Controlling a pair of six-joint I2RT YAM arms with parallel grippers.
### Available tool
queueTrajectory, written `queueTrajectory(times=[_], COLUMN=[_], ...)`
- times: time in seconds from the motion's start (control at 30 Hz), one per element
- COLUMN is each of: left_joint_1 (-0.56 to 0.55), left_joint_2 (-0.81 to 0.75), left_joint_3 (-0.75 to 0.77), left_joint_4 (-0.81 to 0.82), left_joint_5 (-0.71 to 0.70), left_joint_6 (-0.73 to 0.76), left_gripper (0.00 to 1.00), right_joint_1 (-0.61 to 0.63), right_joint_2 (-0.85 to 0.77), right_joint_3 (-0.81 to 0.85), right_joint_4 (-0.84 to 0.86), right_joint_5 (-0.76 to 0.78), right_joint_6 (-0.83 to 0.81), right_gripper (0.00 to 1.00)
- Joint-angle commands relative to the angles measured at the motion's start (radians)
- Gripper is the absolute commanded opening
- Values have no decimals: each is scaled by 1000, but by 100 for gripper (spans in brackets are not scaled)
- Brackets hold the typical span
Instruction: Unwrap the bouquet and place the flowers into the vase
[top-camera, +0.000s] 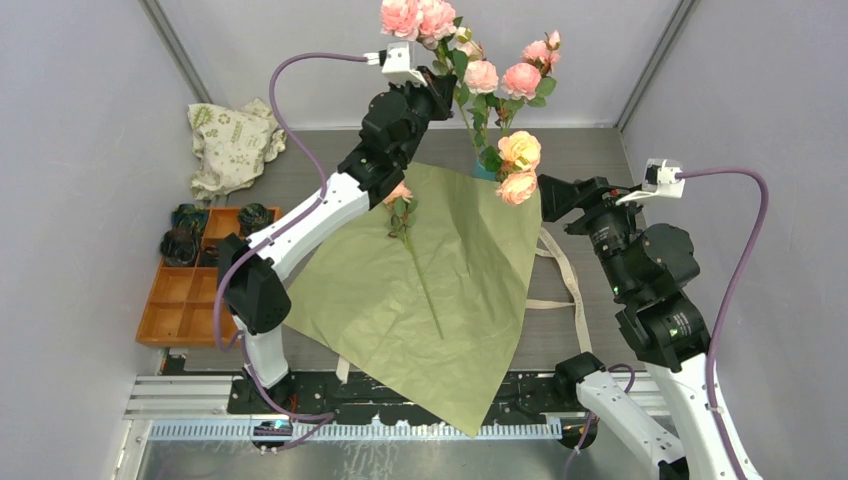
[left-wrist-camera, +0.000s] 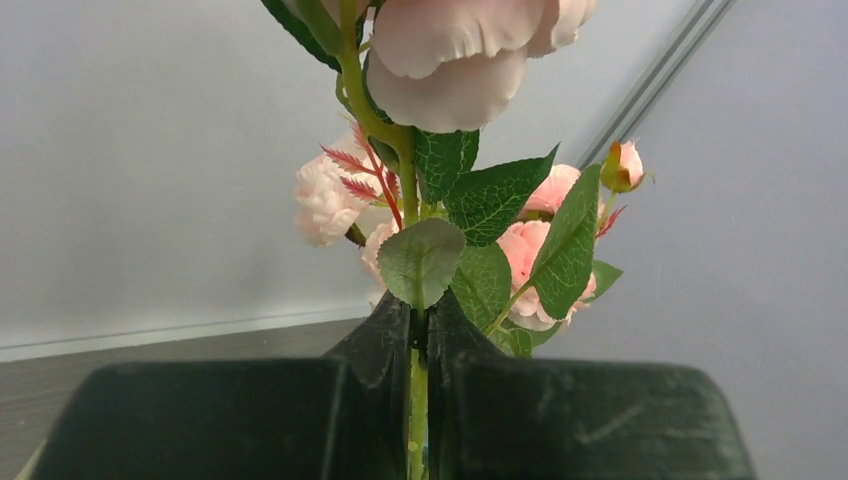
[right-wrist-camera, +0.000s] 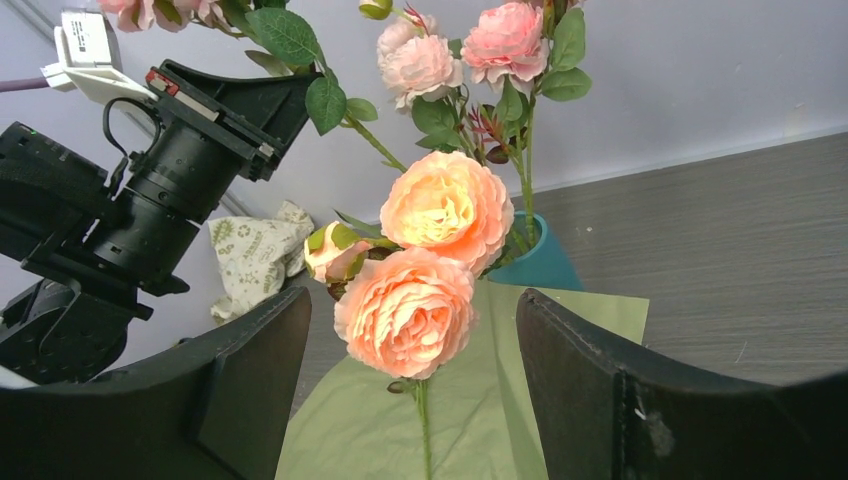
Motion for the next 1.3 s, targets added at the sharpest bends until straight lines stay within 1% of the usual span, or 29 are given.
queueTrajectory(times=[0.0,0.17,0.33,0.53,0.63,0.73,0.8,1.0,1.1,1.2,1.27], left_joint_1=[-5,-16,-27,-28,-29,-29,-30,-29,-30,-30,-31], left_joint_2=[-46,-54,-56,-52,-42,-46,-63,-129,-187,-274,-349], left_joint_3=[-12,-39,-38,-7,15,12,-14,-111,-202,-293,-342], left_joint_4=[17,-12,-48,-125,-175,-206,-209,-252,-269,-294,-330], left_joint_5=[38,52,77,184,268,310,345,364,368,328,275], left_joint_6=[-39,-50,-53,-47,-52,-66,-70,-50,-47,-48,-46], left_gripper=[5,14,18,28,33,35,36,37,37,37,36], right_joint_1=[3,3,2,3,3,2,3,3,3,2,3], right_joint_2=[11,11,6,-2,-4,-4,-4,-3,3,16,29], right_joint_3=[-1,-5,-5,-9,-11,-11,-11,-10,1,26,51], right_joint_4=[63,63,64,62,62,63,64,61,65,70,80], right_joint_5=[-9,-13,-17,-23,-22,-24,-24,-24,-27,-26,-25], right_joint_6=[8,15,20,23,24,24,24,22,17,9,6], right_gripper=[80,80,81,82,83,83,83,84,84,84,84])
